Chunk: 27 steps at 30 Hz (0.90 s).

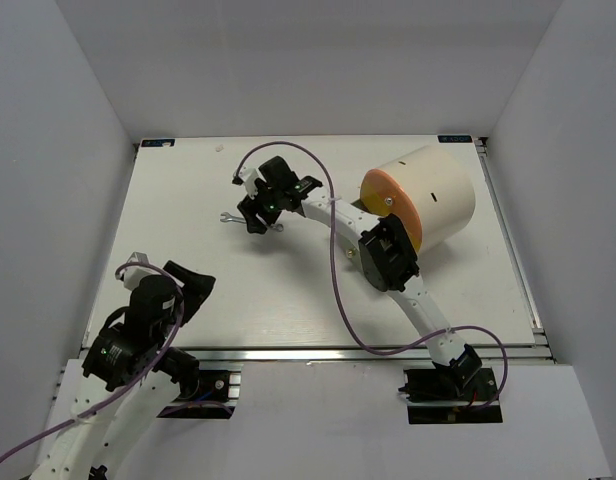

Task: Sort the tools into containers

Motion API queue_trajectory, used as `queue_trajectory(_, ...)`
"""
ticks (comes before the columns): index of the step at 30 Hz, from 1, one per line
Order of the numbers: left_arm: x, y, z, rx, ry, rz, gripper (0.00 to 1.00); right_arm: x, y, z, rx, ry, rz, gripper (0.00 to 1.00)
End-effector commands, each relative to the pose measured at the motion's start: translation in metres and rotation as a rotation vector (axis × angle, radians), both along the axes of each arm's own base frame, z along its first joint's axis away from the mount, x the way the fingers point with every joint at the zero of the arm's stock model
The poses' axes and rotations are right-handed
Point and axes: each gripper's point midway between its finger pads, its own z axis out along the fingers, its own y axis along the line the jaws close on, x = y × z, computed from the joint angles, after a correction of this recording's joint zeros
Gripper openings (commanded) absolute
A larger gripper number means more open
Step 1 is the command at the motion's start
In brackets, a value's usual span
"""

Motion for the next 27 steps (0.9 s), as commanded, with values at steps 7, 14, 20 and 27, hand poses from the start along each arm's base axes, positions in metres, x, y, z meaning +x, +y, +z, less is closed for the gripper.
queue_trajectory(7,-0.005,0.009,-0.008,0.025,0.035,0.038,0.79,0.034,0.005,-0.005,-0.006,-0.123,-0.086,0.68)
queue_trajectory(14,-0.003,0.007,-0.002,0.028,0.027,0.025,0.79,0.026,-0.008,-0.031,-0.066,-0.081,-0.057,0.56)
queue_trajectory(20,-0.005,0.01,0.001,0.023,0.014,0.038,0.79,0.015,-0.015,-0.051,-0.123,-0.073,-0.009,0.42)
queue_trajectory(27,-0.009,0.011,0.004,-0.006,-0.002,0.05,0.79,-0.027,-0.034,-0.077,-0.224,0.002,0.118,0.26)
